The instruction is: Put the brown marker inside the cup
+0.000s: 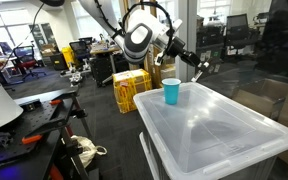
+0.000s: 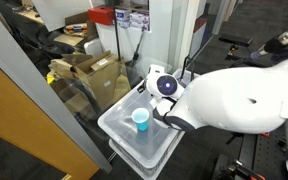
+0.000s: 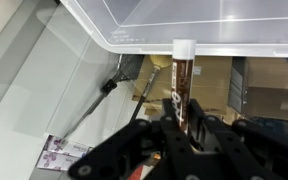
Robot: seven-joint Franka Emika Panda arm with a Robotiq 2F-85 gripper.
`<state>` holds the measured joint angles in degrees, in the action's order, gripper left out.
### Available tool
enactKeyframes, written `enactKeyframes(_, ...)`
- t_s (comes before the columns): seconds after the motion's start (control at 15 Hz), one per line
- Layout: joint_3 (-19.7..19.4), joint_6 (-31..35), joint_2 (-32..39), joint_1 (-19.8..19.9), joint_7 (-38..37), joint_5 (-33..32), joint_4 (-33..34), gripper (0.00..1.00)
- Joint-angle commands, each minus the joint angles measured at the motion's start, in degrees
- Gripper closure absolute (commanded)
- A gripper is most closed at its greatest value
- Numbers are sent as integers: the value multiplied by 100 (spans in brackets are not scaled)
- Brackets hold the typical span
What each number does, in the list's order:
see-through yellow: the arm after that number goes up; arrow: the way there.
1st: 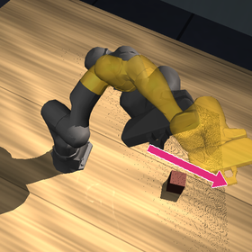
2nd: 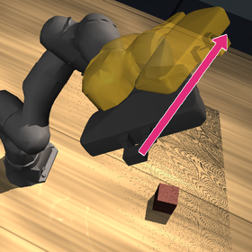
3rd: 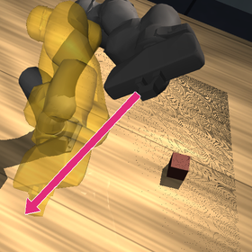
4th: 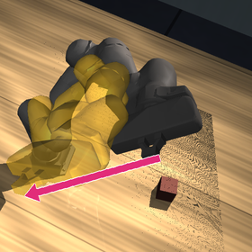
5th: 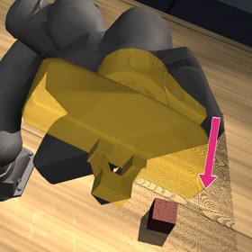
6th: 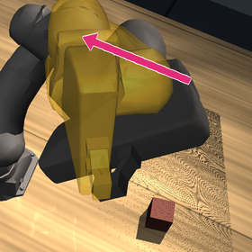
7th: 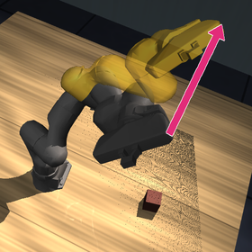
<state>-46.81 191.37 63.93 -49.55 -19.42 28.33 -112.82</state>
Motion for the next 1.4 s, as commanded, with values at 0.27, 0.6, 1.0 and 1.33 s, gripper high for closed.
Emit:
enactKeyframes(0.27,-178,103,221,-728,-90,212,-81,95)
enactKeyframes(0.6,-279,8,409,-1141,-143,425,-42,95)
enactKeyframes(1.0,-301,-136,459,-1448,-61,545,-50,95)
enactKeyframes(1.33,-277,-214,331,-1515,-6,496,-126,95)
